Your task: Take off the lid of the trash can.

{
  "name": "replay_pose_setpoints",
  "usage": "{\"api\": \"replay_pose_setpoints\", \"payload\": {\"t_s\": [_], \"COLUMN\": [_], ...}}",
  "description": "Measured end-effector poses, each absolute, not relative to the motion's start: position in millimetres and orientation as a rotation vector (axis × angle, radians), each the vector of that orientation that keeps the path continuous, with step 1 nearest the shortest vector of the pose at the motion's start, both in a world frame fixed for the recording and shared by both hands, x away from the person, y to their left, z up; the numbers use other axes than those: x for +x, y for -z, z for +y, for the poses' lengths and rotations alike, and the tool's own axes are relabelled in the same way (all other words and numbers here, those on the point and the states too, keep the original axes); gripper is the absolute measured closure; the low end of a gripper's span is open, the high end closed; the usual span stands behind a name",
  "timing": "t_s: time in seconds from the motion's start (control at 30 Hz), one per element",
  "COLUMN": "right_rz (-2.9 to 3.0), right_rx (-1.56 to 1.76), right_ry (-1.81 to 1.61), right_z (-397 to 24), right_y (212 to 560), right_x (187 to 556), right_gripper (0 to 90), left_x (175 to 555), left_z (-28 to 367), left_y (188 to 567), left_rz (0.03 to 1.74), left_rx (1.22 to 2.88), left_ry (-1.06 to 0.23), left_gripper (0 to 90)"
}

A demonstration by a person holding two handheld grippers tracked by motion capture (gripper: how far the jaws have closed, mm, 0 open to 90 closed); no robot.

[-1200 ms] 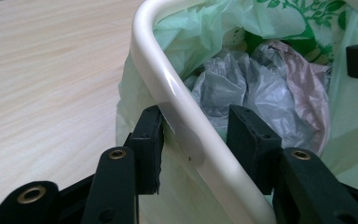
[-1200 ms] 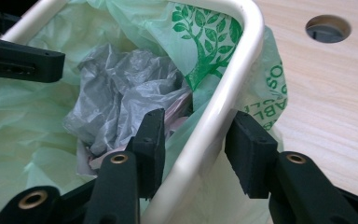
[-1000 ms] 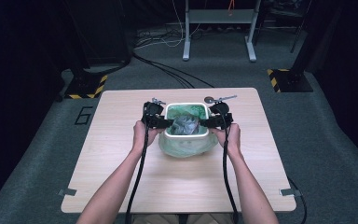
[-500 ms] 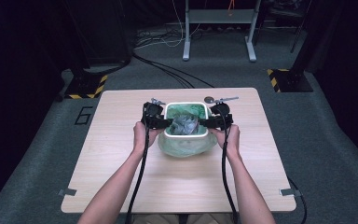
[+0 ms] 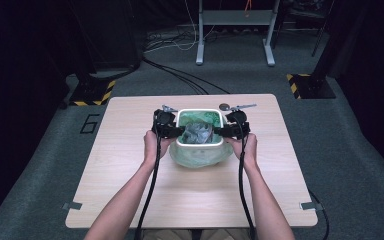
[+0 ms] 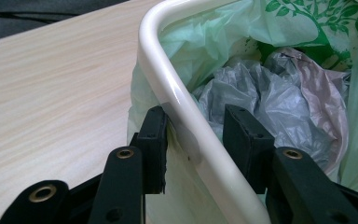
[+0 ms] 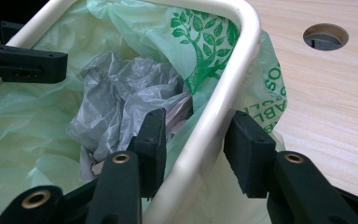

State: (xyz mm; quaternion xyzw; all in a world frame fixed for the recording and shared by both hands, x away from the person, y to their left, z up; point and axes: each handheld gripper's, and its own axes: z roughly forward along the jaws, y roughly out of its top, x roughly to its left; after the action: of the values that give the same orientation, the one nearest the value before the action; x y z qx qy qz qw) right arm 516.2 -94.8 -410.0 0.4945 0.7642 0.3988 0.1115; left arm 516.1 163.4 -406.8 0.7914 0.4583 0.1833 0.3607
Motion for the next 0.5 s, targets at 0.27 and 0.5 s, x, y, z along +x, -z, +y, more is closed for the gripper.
{"api": "replay_pose_setpoints", "payload": {"t_s": [0.27,0.5], "right_rz": [2.238,2.214], "right_rx": [1.466,1.493], "right_ry": [-1.159,-1.173], "right_z": [-93,-93], "right_y": [406,398], "right_x": [516,514], "right_gripper": [57.7,56.6], "left_x": [517,517], "left_z": [165,169], "left_y": [407,404], "left_rz": [1.184,1.213], "left_rx": [2.034,1.993], "left_ry": [-0.445,-0.399], "left_gripper": [61.0,61.3]}}
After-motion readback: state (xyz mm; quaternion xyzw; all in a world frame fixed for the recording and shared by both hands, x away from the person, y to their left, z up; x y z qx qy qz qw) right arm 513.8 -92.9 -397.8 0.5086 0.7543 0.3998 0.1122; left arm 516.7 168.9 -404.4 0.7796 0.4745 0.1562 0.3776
